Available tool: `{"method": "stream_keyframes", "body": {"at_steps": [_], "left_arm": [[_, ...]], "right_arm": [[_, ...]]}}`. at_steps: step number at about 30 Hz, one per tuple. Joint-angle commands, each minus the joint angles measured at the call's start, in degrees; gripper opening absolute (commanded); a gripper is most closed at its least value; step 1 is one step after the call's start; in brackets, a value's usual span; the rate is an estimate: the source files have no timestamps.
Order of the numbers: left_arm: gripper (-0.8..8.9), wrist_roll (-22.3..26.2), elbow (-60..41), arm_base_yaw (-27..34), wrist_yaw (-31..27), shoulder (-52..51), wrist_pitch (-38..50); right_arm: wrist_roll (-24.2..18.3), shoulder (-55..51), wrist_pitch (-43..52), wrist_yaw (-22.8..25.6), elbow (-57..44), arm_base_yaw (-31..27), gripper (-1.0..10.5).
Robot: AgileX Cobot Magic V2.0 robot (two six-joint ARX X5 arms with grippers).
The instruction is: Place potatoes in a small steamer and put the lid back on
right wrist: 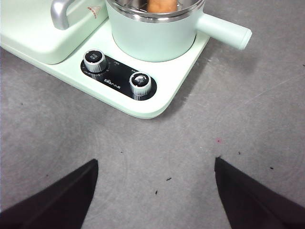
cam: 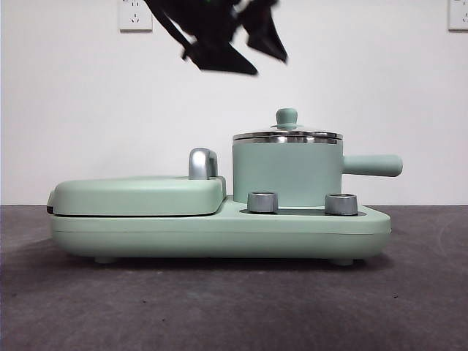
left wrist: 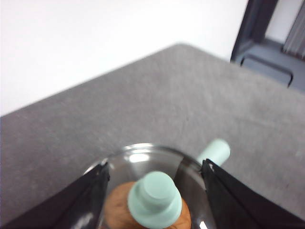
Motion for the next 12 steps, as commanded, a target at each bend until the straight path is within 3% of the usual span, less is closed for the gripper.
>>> {"method": "stream_keyframes", "body": {"at_steps": [1, 4, 12], "left_arm": [[3.17, -4.42, 0.26, 0.66, 0.59, -1.27, -0.57], [3.17, -6.78, -1.16, 2.03, 0.59, -4.13, -0.5], [3.17, -7.23, -11.02, 5.84, 0.59, -14.75, -0.24]], "right_arm": [[0.74, 0.13, 0.52, 0.13, 0.35, 0.24, 3.8], [1.07, 0.13, 0.5, 0.11, 0.35, 0.24, 3.8], [1.09, 0.13, 0.52, 0.11, 0.35, 0.24, 3.8]]}}
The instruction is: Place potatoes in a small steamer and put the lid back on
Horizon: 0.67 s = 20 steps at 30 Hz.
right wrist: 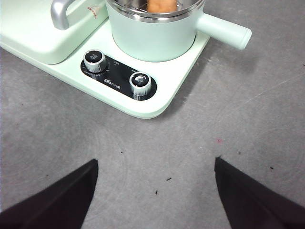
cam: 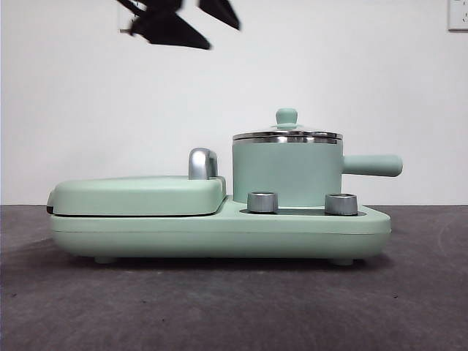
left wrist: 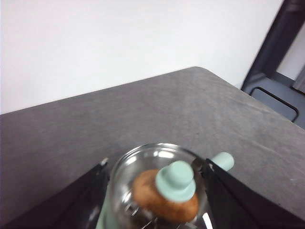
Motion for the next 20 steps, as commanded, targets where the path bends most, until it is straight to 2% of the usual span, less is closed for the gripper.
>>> {"method": "stream_keyframes", "body": {"at_steps": [1, 6, 14, 20], "left_arm": [[3.17, -0.61, -4.24, 0.98, 0.07, -4.13, 0.68], [3.16, -1.81, -15.61, 3.8, 0.04, -13.38, 0.76], [3.15, -7.41, -32.37, 8.22, 0.04, -30.21, -0.15], [3.12, -6.08, -37.51, 9.29, 0.87, -40.89, -9.31]], "right_arm": [[1.03, 0.13, 0.52, 0.11, 0.35, 0.24, 3.8], [1.03, 0.13, 0.55, 0.09, 0.35, 0.24, 3.8], [1.01, 0.22, 0.59, 0.07, 0.35, 0.24, 3.8], [0.98, 0.24, 0.57, 0.0, 0.35, 0.24, 3.8]]}}
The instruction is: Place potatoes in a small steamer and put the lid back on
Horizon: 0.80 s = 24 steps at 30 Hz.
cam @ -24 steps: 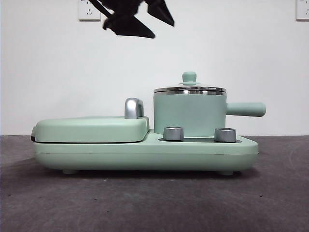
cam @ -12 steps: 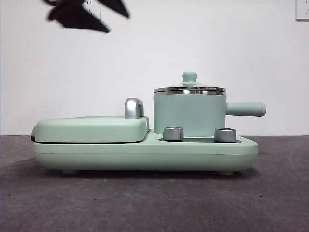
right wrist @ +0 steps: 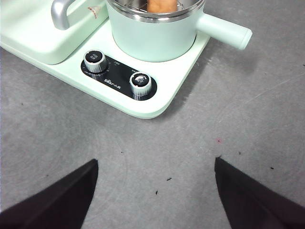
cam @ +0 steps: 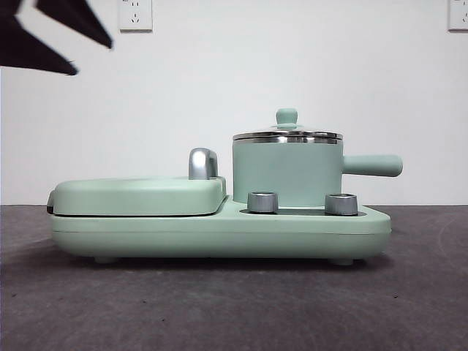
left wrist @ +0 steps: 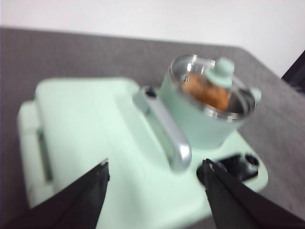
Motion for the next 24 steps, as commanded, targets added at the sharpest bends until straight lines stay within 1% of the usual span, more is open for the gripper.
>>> {"method": "stream_keyframes", "body": {"at_steps": [1, 3, 6, 8, 14, 18, 19, 20, 21, 22, 24], "left_arm": [[3.12, 1.25, -0.48, -0.09, 1.31, -3.45, -4.04], [3.11, 2.67, -0.52, -0.09, 2.51, -6.27, -8.55], [3.11, 3.37, -0.52, -0.11, 4.2, -10.03, -13.44], [3.11, 3.63, -0.52, -0.11, 4.24, -12.52, -16.06], [3.12, 3.65, -0.52, -0.11, 4.15, -17.49, -20.24], [2.98, 3.69, -0.5, -0.11, 4.15, -19.89, -20.79], [2.22, 3.72, -0.5, -0.11, 4.15, -20.33, -20.5], [-0.31, 3.69, -0.48, -0.11, 4.17, -20.92, -20.57], [0.28, 3.13, -0.48, -0.11, 4.17, -21.31, -20.35], [0.02, 3.17, -0.48, -0.11, 4.15, -21.59, -19.93], [0.06, 3.17, -0.48, -0.11, 4.15, -21.68, -19.61]], "right_arm": [[0.96, 0.24, 0.57, 0.0, 0.35, 0.24, 3.8], [0.92, 0.24, 0.57, 0.0, 0.35, 0.24, 3.8], [0.81, 0.24, 0.57, -0.02, 0.35, 0.24, 3.8], [0.79, 0.24, 0.57, -0.02, 0.35, 0.24, 3.8], [0.77, 0.17, 0.52, 0.07, 0.35, 0.24, 3.9], [0.77, 0.17, 0.63, 0.04, 0.39, 0.24, 3.8], [0.85, 0.17, 0.63, 0.02, 0.39, 0.24, 3.3], [0.81, 0.17, 0.61, 0.02, 0.39, 0.24, 0.9], [0.46, 0.17, 0.57, 0.09, 0.39, 0.24, -0.3], [0.33, 0.17, 0.96, 0.15, 0.39, 0.24, 0.3], [0.74, 0.2, 1.66, -0.04, 0.42, 0.24, 0.1]]}}
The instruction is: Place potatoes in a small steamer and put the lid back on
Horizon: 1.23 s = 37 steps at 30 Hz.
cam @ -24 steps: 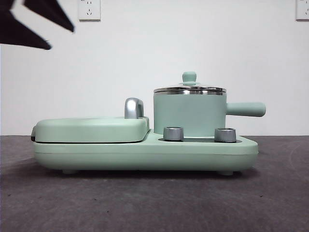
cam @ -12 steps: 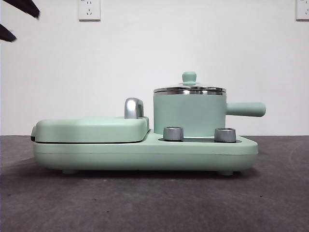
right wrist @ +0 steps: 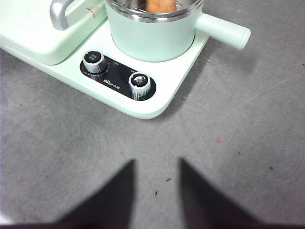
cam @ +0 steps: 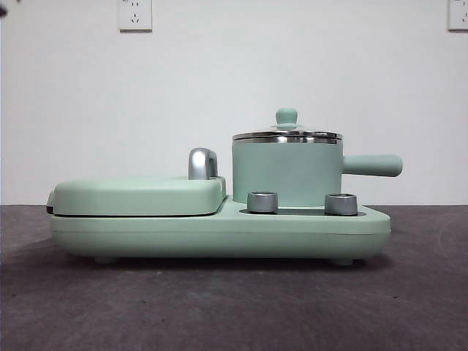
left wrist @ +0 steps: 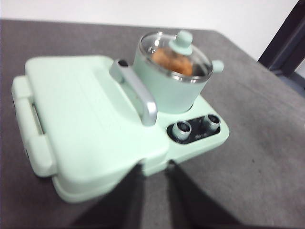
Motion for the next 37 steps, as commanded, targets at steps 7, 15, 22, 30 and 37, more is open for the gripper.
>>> {"method": "stream_keyframes", "body": {"at_steps": [7, 15, 22, 30, 37], "left_arm": [[0.06, 0.15, 0.31, -0.11, 0.17, -0.07, 0.11], [0.06, 0.15, 0.31, -0.11, 0.2, -0.07, 0.04], [0.06, 3.15, -2.6, 1.73, -4.5, -2.95, 0.81], [0.06, 6.05, -16.46, 12.0, -8.52, -14.56, 6.56], [0.06, 5.66, -31.3, 15.43, -8.68, -24.87, 17.92]], "right_arm": [[0.57, -0.11, 0.98, 0.0, 0.42, 0.31, 0.1], [0.57, -0.13, 1.01, 0.0, 0.42, 0.31, 0.1], [0.57, -0.13, 1.05, 0.0, 0.42, 0.31, 0.1], [0.57, -0.13, 1.86, 0.0, 0.42, 0.31, 0.1], [0.57, -0.13, 3.37, 0.0, 0.42, 0.31, 0.1]]}}
